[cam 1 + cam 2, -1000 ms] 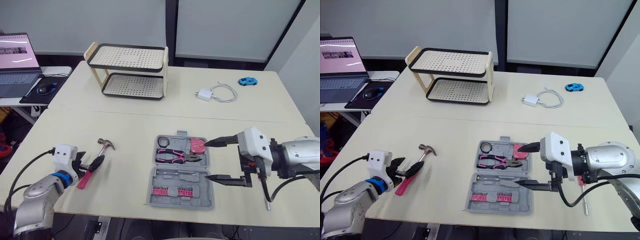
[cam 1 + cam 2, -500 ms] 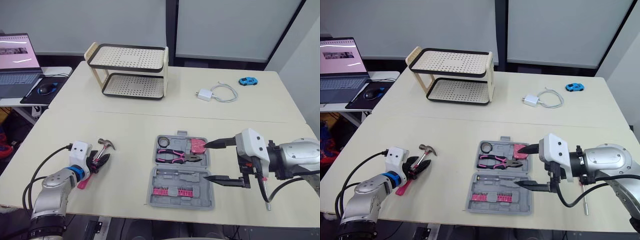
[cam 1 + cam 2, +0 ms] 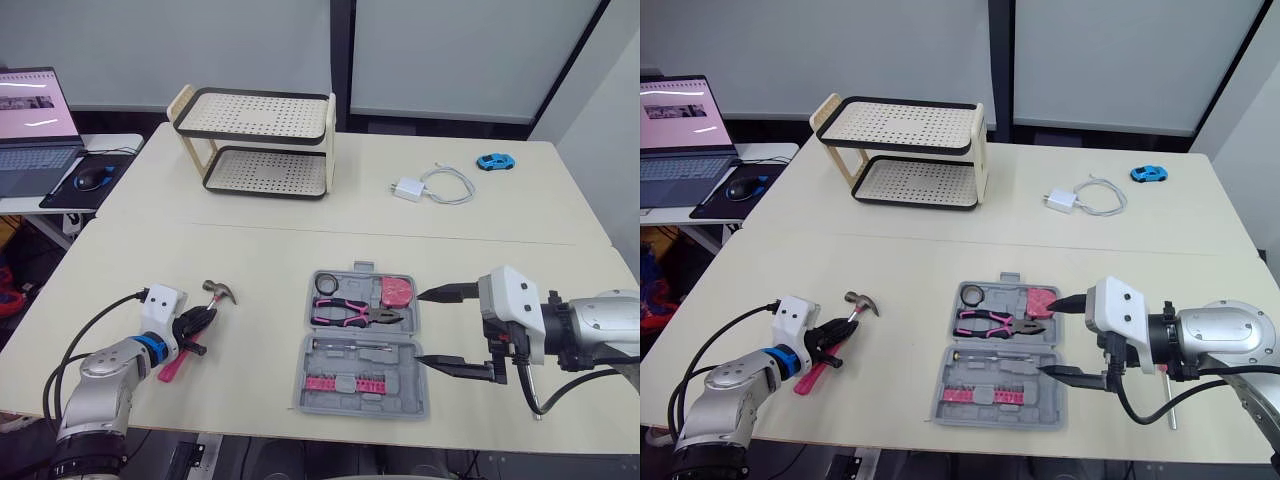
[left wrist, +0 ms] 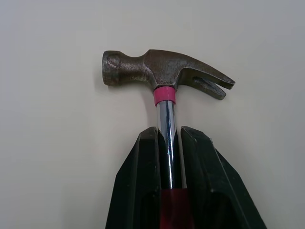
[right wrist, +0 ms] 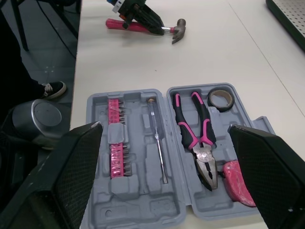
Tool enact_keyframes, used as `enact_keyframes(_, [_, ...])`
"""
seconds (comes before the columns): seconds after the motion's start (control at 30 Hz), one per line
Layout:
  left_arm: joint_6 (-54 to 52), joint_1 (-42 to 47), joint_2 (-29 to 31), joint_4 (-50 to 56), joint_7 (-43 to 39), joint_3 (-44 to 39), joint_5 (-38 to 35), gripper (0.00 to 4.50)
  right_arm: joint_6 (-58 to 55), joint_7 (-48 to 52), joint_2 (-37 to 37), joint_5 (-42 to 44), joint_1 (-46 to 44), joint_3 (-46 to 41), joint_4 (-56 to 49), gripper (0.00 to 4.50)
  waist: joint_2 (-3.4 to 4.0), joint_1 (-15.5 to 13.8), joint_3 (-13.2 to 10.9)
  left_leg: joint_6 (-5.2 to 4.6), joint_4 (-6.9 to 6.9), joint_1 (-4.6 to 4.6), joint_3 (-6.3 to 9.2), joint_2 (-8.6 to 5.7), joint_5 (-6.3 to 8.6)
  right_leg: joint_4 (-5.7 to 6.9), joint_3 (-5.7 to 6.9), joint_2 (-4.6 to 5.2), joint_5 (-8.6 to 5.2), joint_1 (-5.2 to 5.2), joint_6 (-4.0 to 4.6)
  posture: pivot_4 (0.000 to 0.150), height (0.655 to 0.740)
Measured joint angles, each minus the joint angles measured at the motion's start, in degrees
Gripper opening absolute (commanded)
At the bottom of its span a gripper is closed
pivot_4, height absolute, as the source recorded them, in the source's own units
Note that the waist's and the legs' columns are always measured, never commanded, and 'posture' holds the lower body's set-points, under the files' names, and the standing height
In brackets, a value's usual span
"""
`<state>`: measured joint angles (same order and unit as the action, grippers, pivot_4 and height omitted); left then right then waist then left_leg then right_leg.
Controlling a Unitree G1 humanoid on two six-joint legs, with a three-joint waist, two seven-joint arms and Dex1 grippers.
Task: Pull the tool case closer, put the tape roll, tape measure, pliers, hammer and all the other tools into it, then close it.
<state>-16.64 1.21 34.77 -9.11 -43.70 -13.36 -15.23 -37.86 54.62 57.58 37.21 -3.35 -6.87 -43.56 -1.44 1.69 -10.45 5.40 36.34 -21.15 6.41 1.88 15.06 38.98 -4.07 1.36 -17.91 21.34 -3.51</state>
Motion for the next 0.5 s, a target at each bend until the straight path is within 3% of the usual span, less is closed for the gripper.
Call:
enact_keyframes(0.07, [-0.5,-1.5,1.3,5.8,-2.1,0.0,-1.4,0.03,0.0,-0.4,0.0,0.0,0.5,-1.2,-0.3,4.5,-0.01,0.0,0.0,0.0,0.0,-0.03,0.0,0.0,0.0,-0.01,0.0,0.0,0.0,0.01,0.0,0.15,0.735])
enact_keyframes(0.3, [1.2,-8.7,10.1,22.7,-14.3,0.8,-5.2,0.03,-1.0,-1.2,0.1,0.6,5.9,-7.9,-1.6,4.5,0.07,0.0,-0.1,0.0,-0.11,0.02,-0.06,0.0,0.0,-0.05,-0.03,0.0,-0.01,0.0,0.01,0.15,0.735])
enact_keyframes(0.5, [0.3,-6.3,10.5,22.8,-15.2,1.1,-7.2,0.03,-2.6,-2.4,0.1,1.5,7.7,-10.6,-3.5,4.5,0.08,0.0,-0.1,-0.01,-0.11,0.05,-0.03,0.02,-0.01,-0.05,-0.03,-0.04,-0.02,0.0,0.0,0.15,0.735])
